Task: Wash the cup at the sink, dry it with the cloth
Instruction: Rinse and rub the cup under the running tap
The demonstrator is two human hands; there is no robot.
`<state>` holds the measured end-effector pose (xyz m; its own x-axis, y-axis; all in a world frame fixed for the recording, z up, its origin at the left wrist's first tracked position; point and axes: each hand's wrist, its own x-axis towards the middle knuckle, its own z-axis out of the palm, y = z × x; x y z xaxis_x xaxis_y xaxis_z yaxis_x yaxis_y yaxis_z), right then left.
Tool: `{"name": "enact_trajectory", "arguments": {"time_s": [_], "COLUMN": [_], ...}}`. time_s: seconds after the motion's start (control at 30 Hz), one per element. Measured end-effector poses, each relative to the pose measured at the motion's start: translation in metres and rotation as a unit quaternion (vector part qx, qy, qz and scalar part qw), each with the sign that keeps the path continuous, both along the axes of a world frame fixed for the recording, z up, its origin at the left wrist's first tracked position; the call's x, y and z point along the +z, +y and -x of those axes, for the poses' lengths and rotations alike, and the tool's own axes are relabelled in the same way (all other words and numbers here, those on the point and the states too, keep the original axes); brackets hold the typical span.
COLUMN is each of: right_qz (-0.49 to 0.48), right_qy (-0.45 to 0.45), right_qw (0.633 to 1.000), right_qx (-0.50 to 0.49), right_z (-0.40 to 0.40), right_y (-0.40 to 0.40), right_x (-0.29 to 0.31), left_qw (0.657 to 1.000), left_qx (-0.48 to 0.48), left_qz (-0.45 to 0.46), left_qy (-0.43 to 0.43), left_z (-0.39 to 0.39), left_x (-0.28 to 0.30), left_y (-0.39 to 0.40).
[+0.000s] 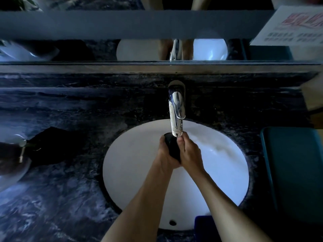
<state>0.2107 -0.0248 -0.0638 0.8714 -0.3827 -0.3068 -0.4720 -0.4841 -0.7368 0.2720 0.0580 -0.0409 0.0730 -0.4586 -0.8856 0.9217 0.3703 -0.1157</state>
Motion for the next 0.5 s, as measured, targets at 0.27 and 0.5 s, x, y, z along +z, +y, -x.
{"name": "enact_trajectory", "arguments": {"time_s": [0.27,0.5], "right_qz": [-0.066,-0.396], "right_qy": [0.090,0.090], "right_qw": [0.993,0.884], "right_qx": [0.022,-0.233], "right_z": [-0.008,-0.011], "right_y": [0.007,0.001], "right_x": [0.004,-0.002], "left_qw": [0.984,0.910], "left_qx": [0.096,-0.055], "left_qz": [-0.097,-0.201], "left_qy": [-0.114,-0.359], "left_z": [0.003,0.009], "left_x": [-0.012,-0.012], "left_y": [-0.001,0.003]}}
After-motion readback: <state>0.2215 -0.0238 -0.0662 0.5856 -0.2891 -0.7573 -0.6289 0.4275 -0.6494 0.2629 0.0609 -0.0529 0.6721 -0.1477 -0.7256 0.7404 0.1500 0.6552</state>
